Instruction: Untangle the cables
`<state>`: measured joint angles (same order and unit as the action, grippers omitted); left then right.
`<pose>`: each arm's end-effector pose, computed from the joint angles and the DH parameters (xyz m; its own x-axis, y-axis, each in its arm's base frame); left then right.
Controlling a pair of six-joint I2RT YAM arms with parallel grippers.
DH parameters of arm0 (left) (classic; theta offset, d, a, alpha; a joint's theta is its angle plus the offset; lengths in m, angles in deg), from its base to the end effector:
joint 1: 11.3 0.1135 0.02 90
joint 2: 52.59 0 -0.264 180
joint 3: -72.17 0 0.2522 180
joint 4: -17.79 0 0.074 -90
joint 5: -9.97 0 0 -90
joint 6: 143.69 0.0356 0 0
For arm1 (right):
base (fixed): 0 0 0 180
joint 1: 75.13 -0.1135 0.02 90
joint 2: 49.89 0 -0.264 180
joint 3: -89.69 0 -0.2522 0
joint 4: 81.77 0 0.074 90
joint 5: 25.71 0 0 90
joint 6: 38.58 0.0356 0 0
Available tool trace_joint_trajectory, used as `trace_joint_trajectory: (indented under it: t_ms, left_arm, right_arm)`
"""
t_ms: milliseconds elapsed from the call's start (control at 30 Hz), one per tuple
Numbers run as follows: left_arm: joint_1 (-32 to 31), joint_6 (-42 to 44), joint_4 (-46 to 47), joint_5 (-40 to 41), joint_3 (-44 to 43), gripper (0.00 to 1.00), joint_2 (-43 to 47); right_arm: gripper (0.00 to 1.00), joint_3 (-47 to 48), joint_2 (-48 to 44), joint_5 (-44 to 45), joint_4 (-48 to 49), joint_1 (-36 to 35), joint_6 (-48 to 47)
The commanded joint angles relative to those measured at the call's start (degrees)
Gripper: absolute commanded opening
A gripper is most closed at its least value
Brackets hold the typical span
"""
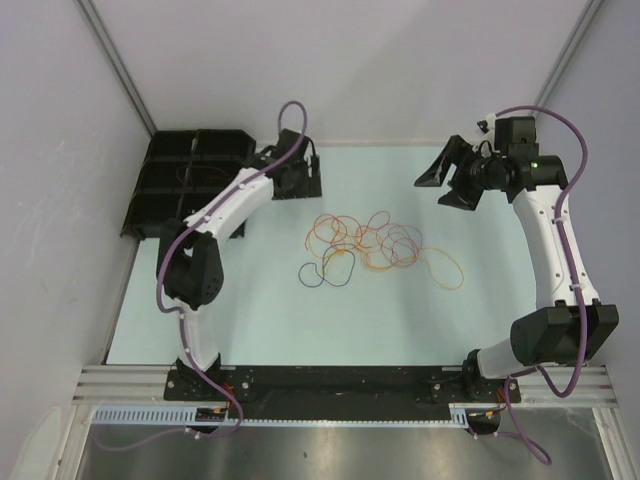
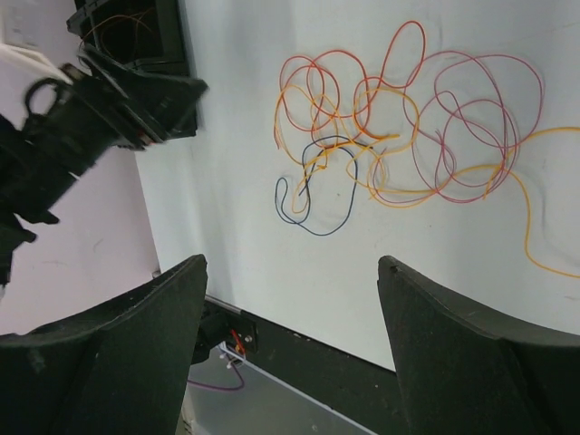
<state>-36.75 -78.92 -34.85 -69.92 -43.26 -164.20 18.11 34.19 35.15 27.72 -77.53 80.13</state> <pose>0.4006 -0.1837 0.2937 -0.7506 -0.1075 -0.6519 -0.0014 0.9869 -0.1611 0.2943 0.0297 0.4042 -0.8116 0.3859 -0.4386 0.0187 0.7675 0.6408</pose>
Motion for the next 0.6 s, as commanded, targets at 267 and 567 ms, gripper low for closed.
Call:
trace_joint_trajectory:
  t_ms: [267,567]
  left_arm:
    - [-10.7,8.0,2.7,-14.3,22.1,0.76,13.3]
    - [-15.1,10.2,4.2,-16.7,23.9,0.74,12.0]
  right_arm:
    - [0.80,-4.0,-2.2,2.3,-1.3,-0.7,1.6]
    - [0.79,-5.0,-2.6,2.2,-1.8,-1.8,2.3]
